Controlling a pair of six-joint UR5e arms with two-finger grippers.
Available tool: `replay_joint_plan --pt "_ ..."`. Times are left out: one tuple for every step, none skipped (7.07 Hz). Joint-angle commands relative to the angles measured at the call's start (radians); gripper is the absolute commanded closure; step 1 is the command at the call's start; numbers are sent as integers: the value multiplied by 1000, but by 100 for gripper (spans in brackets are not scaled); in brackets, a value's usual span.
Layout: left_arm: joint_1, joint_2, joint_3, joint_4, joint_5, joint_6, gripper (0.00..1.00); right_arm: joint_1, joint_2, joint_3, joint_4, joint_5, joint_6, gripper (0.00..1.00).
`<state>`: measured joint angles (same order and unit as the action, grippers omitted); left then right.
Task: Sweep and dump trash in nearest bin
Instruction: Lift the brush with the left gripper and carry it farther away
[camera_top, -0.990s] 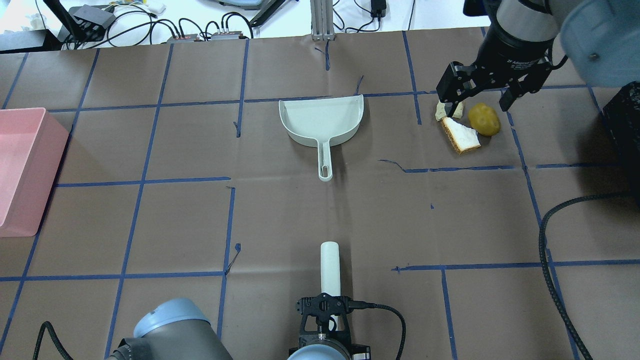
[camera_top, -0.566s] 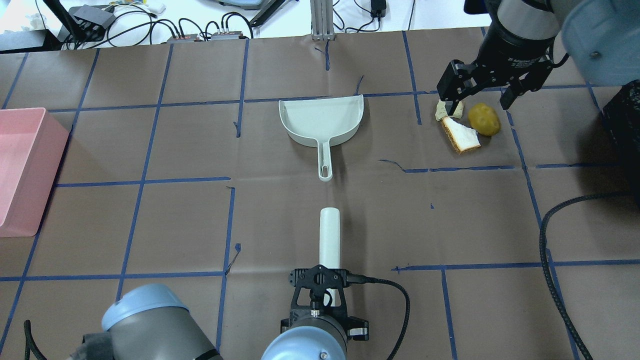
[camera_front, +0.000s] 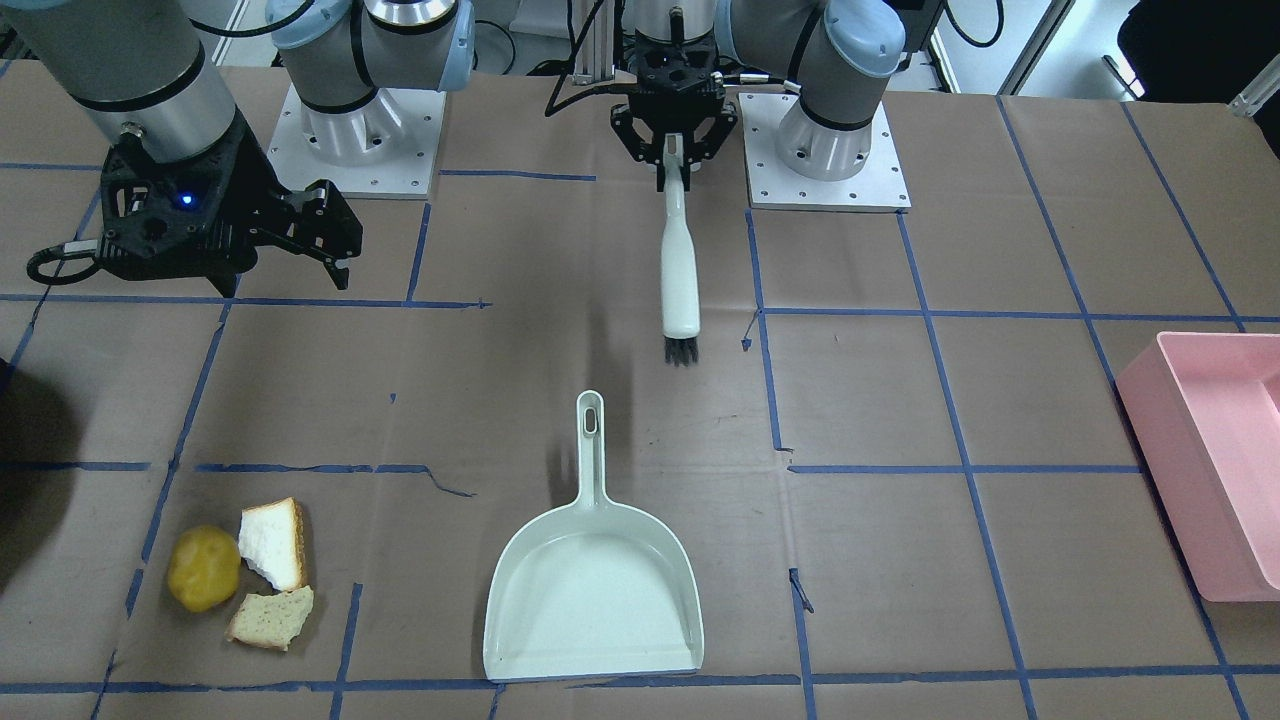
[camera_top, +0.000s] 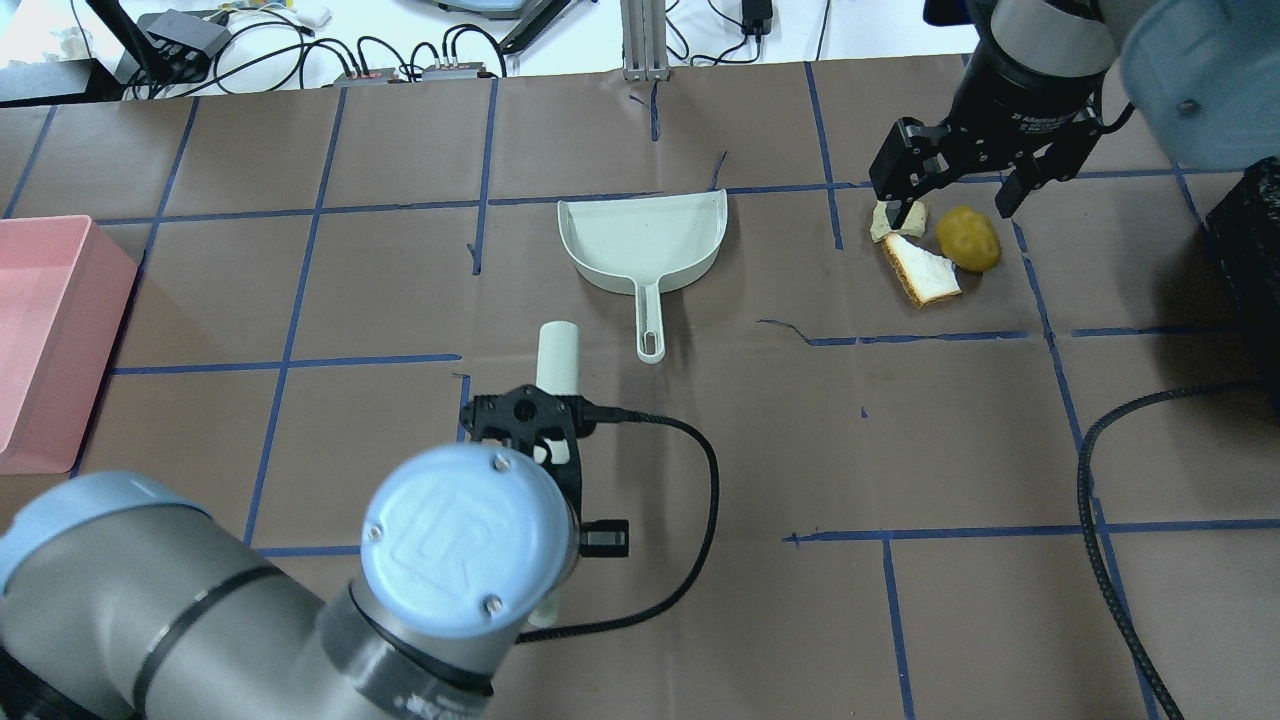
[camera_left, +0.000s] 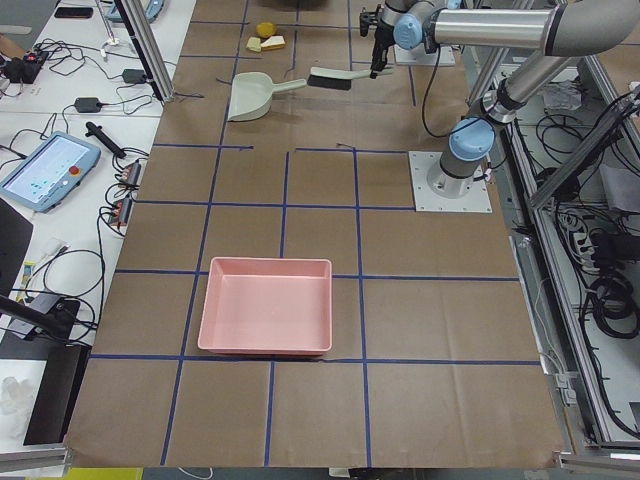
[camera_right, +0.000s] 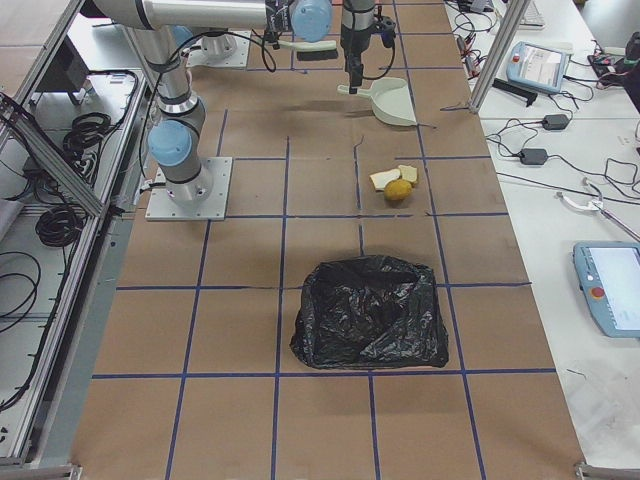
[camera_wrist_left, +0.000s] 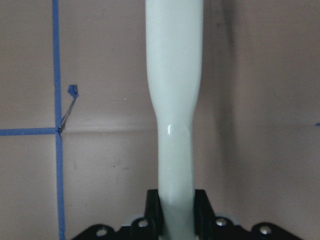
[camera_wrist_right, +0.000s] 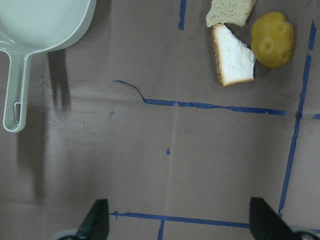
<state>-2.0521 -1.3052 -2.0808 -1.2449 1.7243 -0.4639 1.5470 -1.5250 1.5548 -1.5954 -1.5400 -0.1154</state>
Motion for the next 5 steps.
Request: replay_joint_plan --pt "299 -53 181 -190 -18 272 100 4 5 1 0 5 -1 0" --pt "411 -78 220 -223 -44 400 100 8 19 1 -6 5 -1 0" --pt "479 -83 225 -225 -69 488 100 34 29 1 -18 3 2 0" --pt "531 -103 232 -223 -100 526 100 60 46 1 -41 1 14 0" --pt "576 -127 246 -225 -101 582 100 82 60 1 -44 1 49 0"
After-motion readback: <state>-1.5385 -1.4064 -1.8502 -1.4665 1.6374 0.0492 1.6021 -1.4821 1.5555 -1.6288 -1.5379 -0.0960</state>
